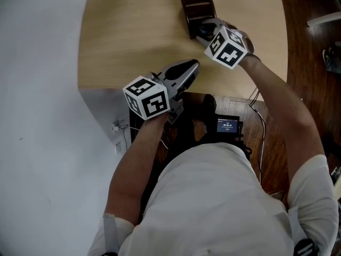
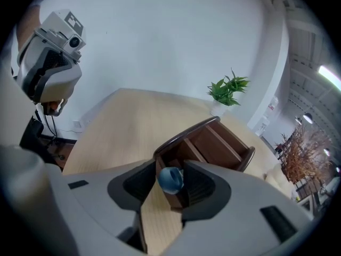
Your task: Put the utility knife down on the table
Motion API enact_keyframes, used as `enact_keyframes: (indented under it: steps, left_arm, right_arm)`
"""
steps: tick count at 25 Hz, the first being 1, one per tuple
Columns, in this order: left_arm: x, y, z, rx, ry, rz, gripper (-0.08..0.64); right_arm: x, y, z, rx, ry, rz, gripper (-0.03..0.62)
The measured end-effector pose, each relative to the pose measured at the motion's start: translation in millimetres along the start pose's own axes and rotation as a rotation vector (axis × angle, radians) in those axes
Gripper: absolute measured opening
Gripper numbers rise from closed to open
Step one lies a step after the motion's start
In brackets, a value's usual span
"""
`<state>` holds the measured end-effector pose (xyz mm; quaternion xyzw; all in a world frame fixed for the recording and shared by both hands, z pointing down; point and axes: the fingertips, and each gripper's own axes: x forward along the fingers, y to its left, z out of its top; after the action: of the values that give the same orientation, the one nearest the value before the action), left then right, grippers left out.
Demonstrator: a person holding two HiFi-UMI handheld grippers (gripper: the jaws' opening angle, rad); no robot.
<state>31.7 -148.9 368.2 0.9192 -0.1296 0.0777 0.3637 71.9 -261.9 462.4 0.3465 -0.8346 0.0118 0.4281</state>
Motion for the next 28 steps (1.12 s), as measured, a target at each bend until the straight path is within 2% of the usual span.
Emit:
enact_keyframes:
  steps: [5,18,28]
  left_arm:
    - [-1,-1,3,0.002,-0.001,-0.002,0.005]
    - [-7,-3,10,0.004,-0.031,0.003,0.005]
    - [-9,-7,9,-0.008,-0.037,-0.017,0.005]
  right_arm:
    - [-2,-2,4,0.016,-0.009,-0.009,0.192]
    - [-30,-13,-6,0.062,-0.002,-0.078,0.193]
    - [-62,-4,-9,0.177,-0.045,-0.109,0.192]
